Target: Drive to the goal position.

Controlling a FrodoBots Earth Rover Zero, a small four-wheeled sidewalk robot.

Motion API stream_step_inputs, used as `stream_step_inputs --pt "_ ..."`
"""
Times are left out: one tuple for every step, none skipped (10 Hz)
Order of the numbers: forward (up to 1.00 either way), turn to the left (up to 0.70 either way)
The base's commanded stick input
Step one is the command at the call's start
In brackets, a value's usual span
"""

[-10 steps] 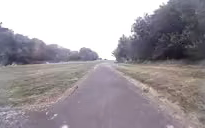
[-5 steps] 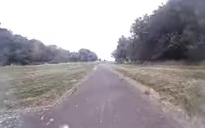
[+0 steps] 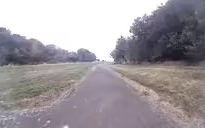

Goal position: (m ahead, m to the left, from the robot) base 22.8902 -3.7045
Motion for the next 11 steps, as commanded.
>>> stream_step_inputs --pt "0.45 0.0" --pt "0.45 0.0" --pt "0.45 0.0" --pt "0.45 0.0" --pt "0.45 0.0" --pt "0.45 0.0" --pt "0.45 0.0" --pt "0.45 0.0" --pt "0.45 0.0" --pt "0.45 0.0" --pt "0.45 0.0"
